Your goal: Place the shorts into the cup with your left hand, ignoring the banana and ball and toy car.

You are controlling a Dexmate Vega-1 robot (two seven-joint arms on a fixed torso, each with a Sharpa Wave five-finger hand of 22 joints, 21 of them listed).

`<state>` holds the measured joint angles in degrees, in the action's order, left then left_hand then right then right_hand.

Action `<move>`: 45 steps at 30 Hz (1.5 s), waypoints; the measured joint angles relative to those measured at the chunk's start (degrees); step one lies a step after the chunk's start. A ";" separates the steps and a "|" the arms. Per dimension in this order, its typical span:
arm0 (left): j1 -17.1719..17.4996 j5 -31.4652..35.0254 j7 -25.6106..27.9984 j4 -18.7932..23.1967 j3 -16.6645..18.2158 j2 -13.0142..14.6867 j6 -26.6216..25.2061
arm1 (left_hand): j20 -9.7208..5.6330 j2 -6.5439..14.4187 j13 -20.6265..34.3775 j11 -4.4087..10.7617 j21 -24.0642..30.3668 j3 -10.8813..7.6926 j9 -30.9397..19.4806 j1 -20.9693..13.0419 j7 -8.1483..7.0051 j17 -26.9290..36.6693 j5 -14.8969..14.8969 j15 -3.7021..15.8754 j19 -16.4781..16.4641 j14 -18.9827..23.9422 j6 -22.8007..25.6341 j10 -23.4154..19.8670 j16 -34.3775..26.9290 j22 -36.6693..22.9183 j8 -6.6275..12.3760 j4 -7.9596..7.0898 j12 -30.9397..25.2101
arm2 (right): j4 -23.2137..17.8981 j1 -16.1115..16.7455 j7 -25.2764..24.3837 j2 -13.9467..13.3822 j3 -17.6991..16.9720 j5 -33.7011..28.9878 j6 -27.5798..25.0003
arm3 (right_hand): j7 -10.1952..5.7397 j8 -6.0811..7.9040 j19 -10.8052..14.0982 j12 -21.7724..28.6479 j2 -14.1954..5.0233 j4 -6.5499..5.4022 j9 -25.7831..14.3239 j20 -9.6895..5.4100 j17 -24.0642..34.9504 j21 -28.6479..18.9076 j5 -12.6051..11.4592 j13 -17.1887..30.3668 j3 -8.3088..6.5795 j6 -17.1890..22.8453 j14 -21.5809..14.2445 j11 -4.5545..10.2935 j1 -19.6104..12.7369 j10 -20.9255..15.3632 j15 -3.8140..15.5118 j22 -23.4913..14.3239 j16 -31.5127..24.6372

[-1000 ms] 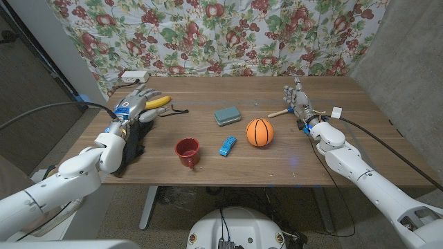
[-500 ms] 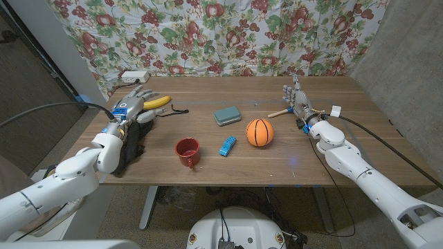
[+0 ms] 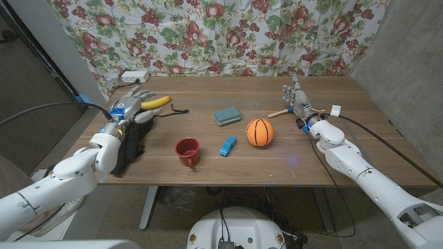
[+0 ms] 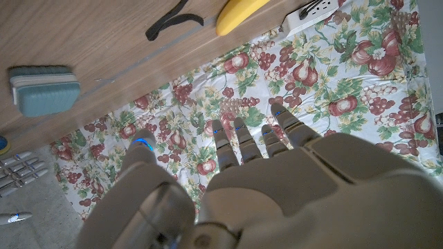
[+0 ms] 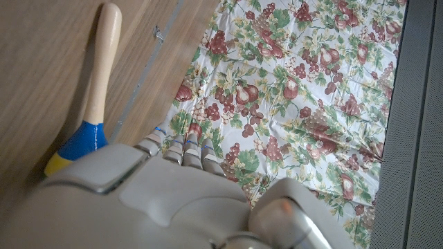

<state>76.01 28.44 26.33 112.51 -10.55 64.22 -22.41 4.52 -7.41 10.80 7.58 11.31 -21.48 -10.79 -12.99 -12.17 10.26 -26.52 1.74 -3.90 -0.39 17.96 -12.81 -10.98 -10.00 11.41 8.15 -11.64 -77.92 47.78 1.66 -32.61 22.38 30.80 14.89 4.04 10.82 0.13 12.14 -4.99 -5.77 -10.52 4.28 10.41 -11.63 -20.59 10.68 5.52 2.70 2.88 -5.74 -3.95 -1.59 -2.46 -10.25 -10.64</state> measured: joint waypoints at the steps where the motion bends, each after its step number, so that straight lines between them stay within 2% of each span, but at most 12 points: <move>1: 0.18 0.00 -0.16 -0.09 0.20 -0.12 -0.05 | 0.00 0.00 0.00 0.00 0.00 0.00 0.00 0.00 0.00 0.00 -0.32 0.00 0.00 0.00 0.00 0.00 0.00 0.00 0.00 0.00 0.00 | 0.00 0.00 0.00 -0.01 0.00 0.00 0.00 | 0.00 0.00 0.00 0.00 0.00 0.00 0.00 0.00 0.00 0.00 0.00 0.00 0.00 0.00 0.00 0.00 0.00 0.00 0.00 0.00 0.00; 22: 0.90 -0.52 -1.44 -0.90 1.25 -0.73 -0.41 | -0.21 0.00 0.00 -0.22 0.00 0.00 0.00 0.00 0.00 0.00 -0.44 0.00 -0.22 0.01 0.01 0.21 0.00 0.00 0.00 0.00 -0.03 | 0.00 -0.08 0.38 -0.19 0.00 0.05 -0.10 | 0.00 0.00 0.00 0.00 0.00 0.00 0.00 0.00 0.00 0.00 0.00 0.00 0.00 0.00 0.21 0.00 0.00 0.00 0.21 0.00 0.00; 45: 1.67 -1.45 -1.95 -2.27 2.40 -3.06 -0.96 | -0.52 0.00 0.00 -0.42 0.00 0.00 0.00 0.00 0.00 0.00 -0.89 0.00 -0.53 0.01 0.01 0.41 0.00 0.00 0.00 0.00 -0.03 | -0.29 0.09 0.57 -0.41 -0.16 0.39 -0.31 | 0.00 0.00 0.00 0.00 0.00 0.00 0.00 0.00 0.00 0.00 0.00 0.00 0.00 0.00 0.21 0.00 0.00 0.00 0.20 0.00 0.00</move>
<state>77.68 27.00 24.38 110.24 -8.15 61.17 -23.37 4.00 -7.41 10.80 7.16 11.31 -21.48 -10.79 -13.00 -12.17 10.26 -27.41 1.74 -4.43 -0.38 17.98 -12.40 -10.98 -10.00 11.41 8.15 -11.67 -78.22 47.87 2.22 -33.03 22.21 31.19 14.58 4.04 10.82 0.13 12.14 -5.00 -5.77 -10.52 4.28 10.41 -11.63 -20.59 10.68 5.52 2.70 3.08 -5.74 -3.96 -1.59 -2.26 -10.25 -10.64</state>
